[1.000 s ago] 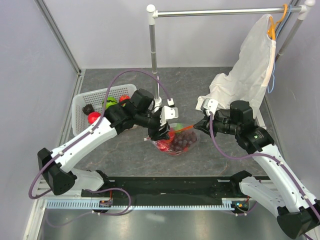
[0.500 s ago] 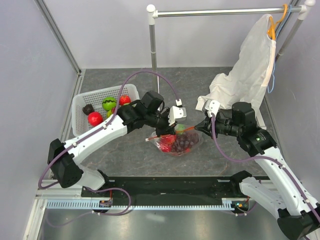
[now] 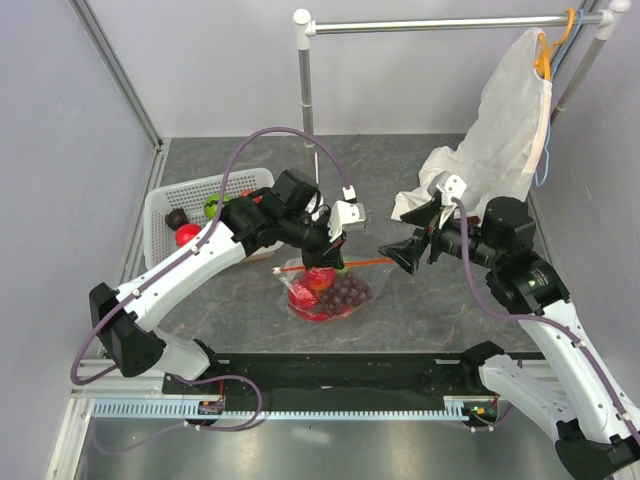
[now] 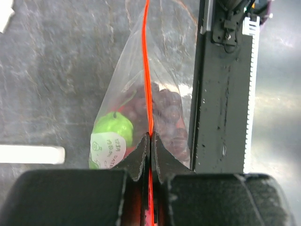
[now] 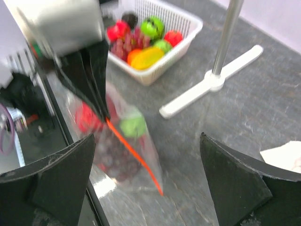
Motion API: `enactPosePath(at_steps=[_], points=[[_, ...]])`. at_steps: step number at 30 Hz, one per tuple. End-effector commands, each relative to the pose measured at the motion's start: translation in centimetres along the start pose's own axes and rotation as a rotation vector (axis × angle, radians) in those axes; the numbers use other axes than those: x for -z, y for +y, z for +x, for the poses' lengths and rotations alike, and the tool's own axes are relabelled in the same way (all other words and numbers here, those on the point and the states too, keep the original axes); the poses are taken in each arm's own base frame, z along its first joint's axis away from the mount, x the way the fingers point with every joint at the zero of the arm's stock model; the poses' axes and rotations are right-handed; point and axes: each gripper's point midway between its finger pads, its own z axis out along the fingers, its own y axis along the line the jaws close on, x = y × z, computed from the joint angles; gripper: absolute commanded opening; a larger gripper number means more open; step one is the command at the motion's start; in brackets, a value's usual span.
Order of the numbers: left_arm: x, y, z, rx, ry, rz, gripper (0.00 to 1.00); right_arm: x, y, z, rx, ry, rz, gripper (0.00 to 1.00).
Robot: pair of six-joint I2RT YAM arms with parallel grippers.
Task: Place the food in the zip-top bag and seal the zipper
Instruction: Place the zipper food storage bag at the center of the board.
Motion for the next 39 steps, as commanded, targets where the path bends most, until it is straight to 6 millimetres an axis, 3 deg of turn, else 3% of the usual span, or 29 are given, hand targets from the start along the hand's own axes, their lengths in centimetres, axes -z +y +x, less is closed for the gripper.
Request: enactPosePath(at_steps=[1,4,10,13,16,19,21,24,25,27,28,33,35,36,38,39], points=[[1.4,-1.1,-4.1,-0.037,-0.112,0.034,0.02,0.8,-0.3,-5.6,-0.105,-0.156,0.072,0.98],[1.7,0.3,-5.6,-0.088,-0.134,-0.007,0.02,0.9,-1.4,-6.4,-0.141,-0.181,0.140,0.98],[1.5,4.9,-8.6,-0.196,-0.149,-0.072,0.02,1.2,-4.5,-8.3,-0.211,-0.233,0.308,0.98],[1.8,7.6,-11.6,-0.270,-0.177,-0.137,0.02,1.9,-5.9,-9.7,-0.201,-0.268,0.388,0.98],[0.6,9.4,-12.4,-0.327,-0.173,-0.148,0.02,2.7,-7.0,-10.5,-0.172,-0.295,0.457,0.98],[-1.0,10.3,-11.6,-0.364,-0.139,-0.135,0.02,3.6,-8.1,-10.5,-0.141,-0.306,0.530,0.98],[-2.3,10.0,-10.5,-0.347,-0.111,-0.112,0.02,4.2,-8.5,-10.2,-0.132,-0.307,0.568,0.98],[-4.7,7.3,-7.2,-0.275,-0.057,-0.010,0.02,4.0,-8.4,-9.3,-0.134,-0.290,0.563,0.98],[-6.6,6.1,-4.8,-0.236,-0.019,0.025,0.02,3.9,-8.3,-9.0,-0.137,-0.282,0.556,0.98],[-7.9,4.6,-2.9,-0.199,0.001,0.057,0.02,3.4,-8.2,-7.9,-0.147,-0.257,0.538,0.98],[-8.8,3.3,-0.8,-0.164,0.028,0.092,0.02,3.1,-8.0,-7.4,-0.152,-0.243,0.523,0.98],[-10.7,0.6,2.2,-0.011,0.044,0.142,0.04,2.0,-6.9,-3.6,-0.163,-0.146,0.448,0.98],[-11.0,-0.5,3.3,0.017,0.060,0.159,0.12,1.8,-6.1,-2.4,-0.164,-0.113,0.406,0.98],[-10.9,-0.7,3.4,0.025,0.061,0.154,0.23,1.8,-5.7,-1.7,-0.166,-0.100,0.385,0.98],[-9.9,-1.2,2.6,0.030,0.035,0.154,0.36,1.8,-4.8,-0.8,-0.169,-0.069,0.344,0.98],[-9.1,-1.5,1.9,0.025,0.025,0.150,0.52,2.0,-4.4,-0.4,-0.166,-0.061,0.330,0.98]])
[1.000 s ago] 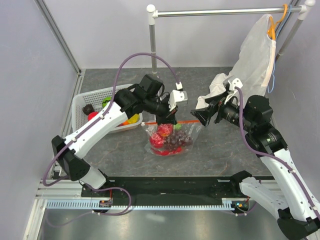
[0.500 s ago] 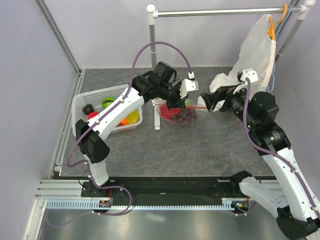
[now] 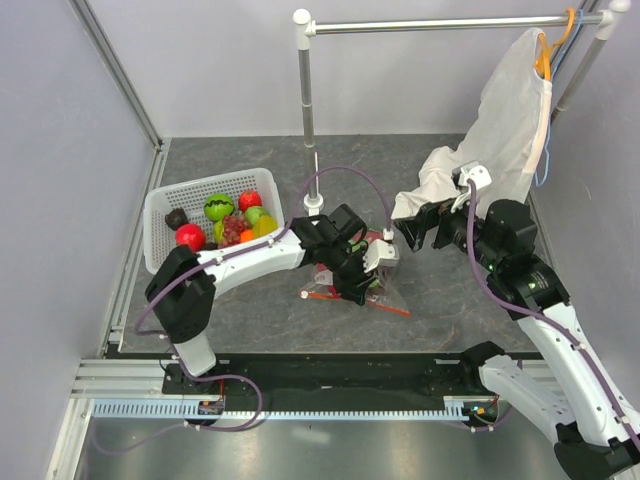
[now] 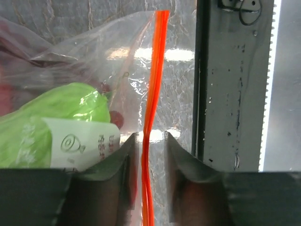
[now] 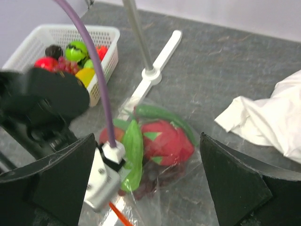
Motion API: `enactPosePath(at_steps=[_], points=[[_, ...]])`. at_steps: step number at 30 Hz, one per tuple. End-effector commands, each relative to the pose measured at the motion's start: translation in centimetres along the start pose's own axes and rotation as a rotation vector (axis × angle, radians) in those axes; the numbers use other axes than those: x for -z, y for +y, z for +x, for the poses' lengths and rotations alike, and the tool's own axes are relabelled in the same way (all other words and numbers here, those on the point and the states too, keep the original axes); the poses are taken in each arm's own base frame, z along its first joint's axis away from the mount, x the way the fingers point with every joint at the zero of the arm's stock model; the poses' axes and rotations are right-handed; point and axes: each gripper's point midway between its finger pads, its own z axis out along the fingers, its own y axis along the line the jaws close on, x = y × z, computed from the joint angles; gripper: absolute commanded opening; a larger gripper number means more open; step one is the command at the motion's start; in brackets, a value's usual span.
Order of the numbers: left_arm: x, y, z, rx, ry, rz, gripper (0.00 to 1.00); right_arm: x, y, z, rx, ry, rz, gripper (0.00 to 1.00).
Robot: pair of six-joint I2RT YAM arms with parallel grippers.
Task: Place the food in the zip-top bag and seal the zipper
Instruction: Place the zipper food storage bag at the center of the board, then reset both arms
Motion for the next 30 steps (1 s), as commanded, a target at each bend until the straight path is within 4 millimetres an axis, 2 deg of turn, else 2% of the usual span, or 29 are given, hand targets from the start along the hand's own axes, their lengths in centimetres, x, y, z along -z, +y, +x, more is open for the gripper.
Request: enactPosePath(at_steps=[1,2,3,4,6,9,10,12,13,14,15,16,17,18,19,20,21,22,26,30], points=[[4.7,-1.8,-5.8,-0.036,-0.194,-0.048,0.65,1.5,1.9,1.4,0.031,0.034,-0.108,0.98],[5.5,-2.0,-6.1,-0.040,-0.200,-0.055,0.78,1.7,1.9,2.0,0.027,0.058,-0.110,0.98],[7.5,-2.8,-7.1,-0.054,-0.225,-0.064,0.95,1.9,1.9,2.2,0.029,0.059,-0.112,0.98],[8.6,-2.8,-7.3,-0.048,-0.240,-0.068,1.00,2.0,2.0,2.4,0.028,0.069,-0.115,0.98],[11.7,-3.2,-8.5,-0.053,-0.297,-0.089,1.00,2.3,2.2,2.9,0.029,0.086,-0.131,0.98],[16.5,-1.6,-8.3,0.063,-0.379,-0.112,1.00,2.4,2.4,3.6,0.026,0.126,-0.147,0.98],[18.4,-0.3,-7.2,0.166,-0.402,-0.118,1.00,2.4,2.4,3.8,0.030,0.137,-0.147,0.98],[20.8,0.6,-6.3,0.251,-0.425,-0.138,1.00,2.4,2.3,4.3,0.032,0.172,-0.142,0.98],[22.7,1.8,-4.9,0.353,-0.437,-0.198,1.00,2.4,2.1,4.5,0.035,0.183,-0.136,0.98],[23.6,2.2,-4.2,0.396,-0.442,-0.234,1.00,2.3,2.0,4.9,0.031,0.207,-0.130,0.98],[24.9,3.6,-2.7,0.460,-0.439,-0.317,1.00,2.3,1.8,5.2,0.028,0.221,-0.125,0.98],[25.7,3.4,-1.7,0.504,-0.430,-0.363,1.00,2.2,1.5,5.7,0.024,0.245,-0.110,0.98],[26.1,3.8,-0.5,0.543,-0.422,-0.401,1.00,2.1,1.3,6.2,0.021,0.262,-0.100,0.98],[27.3,4.7,1.1,0.599,-0.432,-0.460,1.00,2.1,1.2,6.5,0.023,0.271,-0.096,0.98],[28.1,4.3,1.8,0.605,-0.444,-0.501,1.00,2.1,0.9,6.7,0.030,0.273,-0.083,0.98],[27.9,4.4,3.2,0.644,-0.430,-0.515,1.00,2.3,0.7,6.9,0.031,0.272,-0.076,0.98],[28.6,4.6,4.3,0.657,-0.428,-0.569,1.00,2.4,0.6,7.2,0.033,0.278,-0.071,0.98],[28.5,4.0,5.3,0.661,-0.423,-0.595,1.00,2.5,0.3,7.3,0.037,0.278,-0.054,0.98],[28.7,2.7,7.7,0.639,-0.387,-0.689,1.00,3.0,0.3,6.9,0.046,0.268,-0.048,0.98],[29.9,1.8,7.8,0.582,-0.381,-0.756,1.00,3.6,0.4,5.6,0.054,0.222,-0.035,0.98]])
